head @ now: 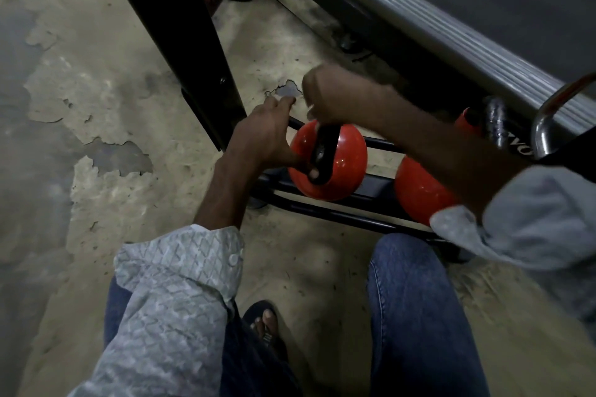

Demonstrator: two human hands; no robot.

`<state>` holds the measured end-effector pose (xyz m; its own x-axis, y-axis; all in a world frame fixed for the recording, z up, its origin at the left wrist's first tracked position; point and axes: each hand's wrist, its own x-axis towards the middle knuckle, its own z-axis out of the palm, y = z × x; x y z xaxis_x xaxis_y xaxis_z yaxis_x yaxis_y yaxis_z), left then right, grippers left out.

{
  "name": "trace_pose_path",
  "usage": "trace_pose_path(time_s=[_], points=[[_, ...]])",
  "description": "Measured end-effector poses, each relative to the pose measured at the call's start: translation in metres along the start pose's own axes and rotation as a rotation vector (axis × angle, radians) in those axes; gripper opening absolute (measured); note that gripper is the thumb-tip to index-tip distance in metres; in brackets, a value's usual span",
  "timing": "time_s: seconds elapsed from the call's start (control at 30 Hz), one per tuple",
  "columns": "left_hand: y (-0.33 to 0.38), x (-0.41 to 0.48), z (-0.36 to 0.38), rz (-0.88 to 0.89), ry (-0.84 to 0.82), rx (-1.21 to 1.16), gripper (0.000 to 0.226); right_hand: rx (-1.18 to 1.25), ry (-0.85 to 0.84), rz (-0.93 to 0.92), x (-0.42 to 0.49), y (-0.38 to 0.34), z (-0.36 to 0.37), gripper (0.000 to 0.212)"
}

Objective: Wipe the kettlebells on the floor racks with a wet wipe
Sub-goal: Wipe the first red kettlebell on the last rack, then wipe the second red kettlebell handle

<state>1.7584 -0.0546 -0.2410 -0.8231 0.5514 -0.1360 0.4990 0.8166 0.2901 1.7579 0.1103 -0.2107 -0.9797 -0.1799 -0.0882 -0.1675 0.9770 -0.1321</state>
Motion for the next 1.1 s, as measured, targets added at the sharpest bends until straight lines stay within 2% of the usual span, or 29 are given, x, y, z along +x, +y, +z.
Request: trace_pose_path(time_s=[0.1,0.17,0.3,0.43,0.53,0.63,0.73,0.83,0.93,1.03,1.1], points=[[-0.003,0.000,0.002,0.030,0.032,-0.033,0.128,-0.079,0.010,-0.050,-0.019,-0.017,0.016,0.025],[-0.003,0.000,0.002,0.052,0.020,-0.053,0.134,0.016,0.063,-0.004,-0.025,-0.013,0.012,0.027],[-0.003,0.000,0.000,0.141,-0.045,-0.085,0.139,0.132,0.332,0.073,-0.044,-0.003,0.018,0.019],[-0.006,0.005,0.005,0.246,-0.061,-0.100,0.122,0.176,0.430,-0.060,-0.080,-0.032,0.044,0.008],[-0.007,0.005,0.004,0.283,-0.068,-0.122,0.114,0.275,0.482,-0.094,-0.090,-0.032,0.055,0.004],[-0.006,0.003,0.001,0.300,-0.019,-0.159,0.104,0.337,0.520,-0.146,-0.101,-0.033,0.077,0.009],[-0.004,0.002,-0.002,0.292,-0.004,-0.143,0.109,0.415,0.610,-0.127,-0.115,-0.031,0.099,0.014],[-0.003,0.001,-0.004,0.282,-0.006,-0.136,0.113,0.676,0.728,-0.001,-0.127,-0.030,0.113,0.005],[-0.003,0.000,-0.004,0.285,-0.013,-0.152,0.114,1.024,0.776,0.238,-0.130,-0.034,0.123,0.012],[-0.002,0.000,-0.005,0.294,-0.029,-0.174,0.115,1.472,0.652,0.425,-0.129,-0.033,0.126,0.015],[0.000,0.000,-0.006,0.286,-0.067,-0.196,0.117,1.537,0.592,0.486,-0.132,-0.024,0.126,0.016]])
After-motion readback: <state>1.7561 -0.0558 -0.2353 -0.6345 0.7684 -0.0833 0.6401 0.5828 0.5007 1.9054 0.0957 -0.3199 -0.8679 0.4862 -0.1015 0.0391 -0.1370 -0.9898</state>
